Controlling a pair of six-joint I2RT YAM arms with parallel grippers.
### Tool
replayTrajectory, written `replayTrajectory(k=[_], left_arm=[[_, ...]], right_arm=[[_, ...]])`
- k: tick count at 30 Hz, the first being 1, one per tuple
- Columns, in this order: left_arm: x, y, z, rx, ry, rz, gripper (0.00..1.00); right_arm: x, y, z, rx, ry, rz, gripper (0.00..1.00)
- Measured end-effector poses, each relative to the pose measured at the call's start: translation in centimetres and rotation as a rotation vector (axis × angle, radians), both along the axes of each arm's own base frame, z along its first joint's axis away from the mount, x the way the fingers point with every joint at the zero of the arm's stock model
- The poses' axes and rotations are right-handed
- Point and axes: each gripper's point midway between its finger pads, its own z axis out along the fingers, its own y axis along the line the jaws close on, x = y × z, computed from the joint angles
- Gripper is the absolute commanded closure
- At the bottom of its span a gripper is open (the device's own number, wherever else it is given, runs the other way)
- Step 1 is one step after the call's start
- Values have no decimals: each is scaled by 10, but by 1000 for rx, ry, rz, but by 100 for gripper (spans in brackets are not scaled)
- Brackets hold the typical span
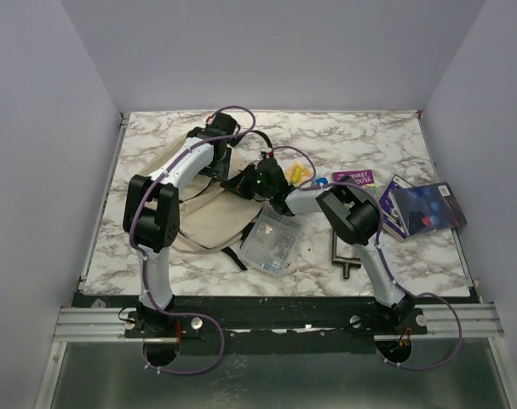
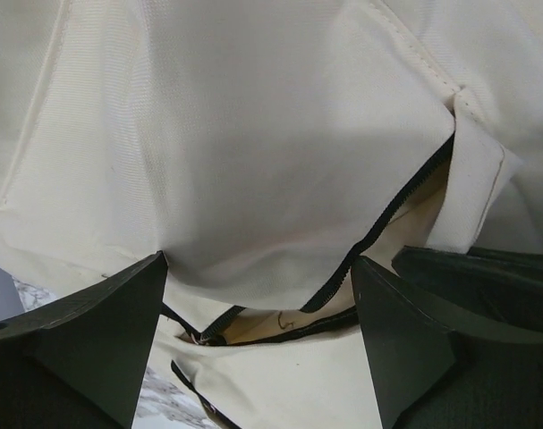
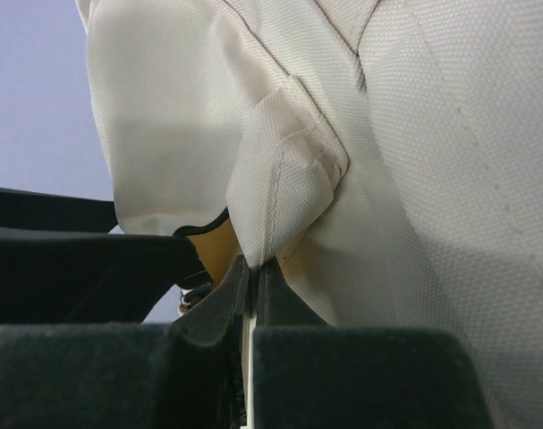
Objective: Pack the student bag
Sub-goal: Adjust the student bag at the center of the board.
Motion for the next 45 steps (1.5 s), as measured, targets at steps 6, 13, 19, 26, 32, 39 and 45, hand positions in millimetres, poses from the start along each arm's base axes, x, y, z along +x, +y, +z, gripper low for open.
replayTrajectory(k=[6, 13, 19, 26, 32, 39, 45], left_arm=[[3, 8, -6, 61, 15, 22, 15], [1, 10, -13, 88, 44, 18, 26], [-3, 10, -15, 102, 72, -1, 67], [-5, 11, -22, 114, 104, -10, 100], [-5, 6, 0, 70, 57, -15, 100], [-16, -2, 40, -33, -25, -39, 100], [-17, -9, 41, -79, -27, -51, 100]], right_arm=[[-1, 1, 3, 19, 12, 1, 99], [-4, -1, 9, 25, 15, 5, 99], [-5, -1, 14, 29, 9, 6, 99], [-6, -1, 16, 27, 5, 7, 99], [-9, -4, 10, -20, -5, 19, 99], [-8, -9, 10, -144, -76, 54, 83], [-3, -11, 26, -276, -169, 115, 56]])
